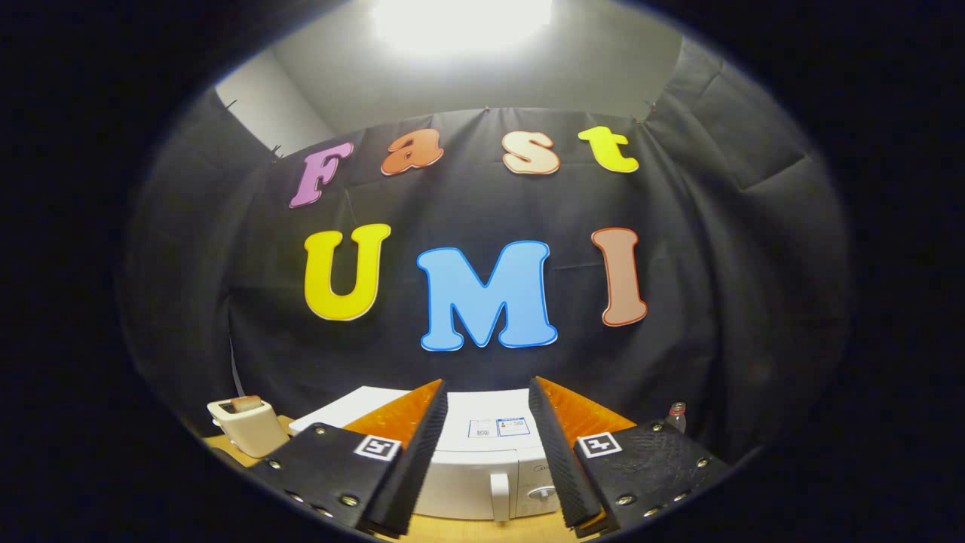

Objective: Open the microwave, put the food inside, and close the microwave door.

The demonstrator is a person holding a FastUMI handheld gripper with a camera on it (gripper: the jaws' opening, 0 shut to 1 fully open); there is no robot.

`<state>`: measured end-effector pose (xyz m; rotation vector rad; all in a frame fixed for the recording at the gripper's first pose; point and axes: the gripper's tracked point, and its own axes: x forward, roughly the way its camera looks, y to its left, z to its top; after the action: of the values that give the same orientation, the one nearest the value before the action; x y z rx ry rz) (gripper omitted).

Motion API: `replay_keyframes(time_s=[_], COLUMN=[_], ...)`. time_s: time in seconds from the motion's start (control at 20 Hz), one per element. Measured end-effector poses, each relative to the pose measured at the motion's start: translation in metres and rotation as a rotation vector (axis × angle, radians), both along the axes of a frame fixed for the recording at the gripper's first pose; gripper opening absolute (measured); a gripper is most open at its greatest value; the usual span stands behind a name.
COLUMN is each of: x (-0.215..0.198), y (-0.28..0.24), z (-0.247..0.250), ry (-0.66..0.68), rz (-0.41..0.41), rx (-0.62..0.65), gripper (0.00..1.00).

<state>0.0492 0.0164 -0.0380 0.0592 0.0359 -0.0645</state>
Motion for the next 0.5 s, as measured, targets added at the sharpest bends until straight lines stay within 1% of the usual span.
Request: replay_keyframes(time_s=[0.05, 0.1, 0.15, 0.2, 0.3, 0.5], x=[-0.002, -0.005, -0.004, -0.005, -0.004, 0.0], y=[0.005, 0.012, 0.016, 0.011, 0.006, 0.028], z=[0.0, 0.0, 0.0, 0.003, 0.004, -0.007], ry=[0.007, 0.012, 0.008, -0.002, -0.018, 0.0], rz=[0.031, 0.072, 0.102, 0.098, 0.057, 0.095], rx=[0.034, 0.05, 0.037, 0.014, -0.032, -0.097], gripper=[0.74, 0.76, 0.82, 0.99, 0.99, 0.99])
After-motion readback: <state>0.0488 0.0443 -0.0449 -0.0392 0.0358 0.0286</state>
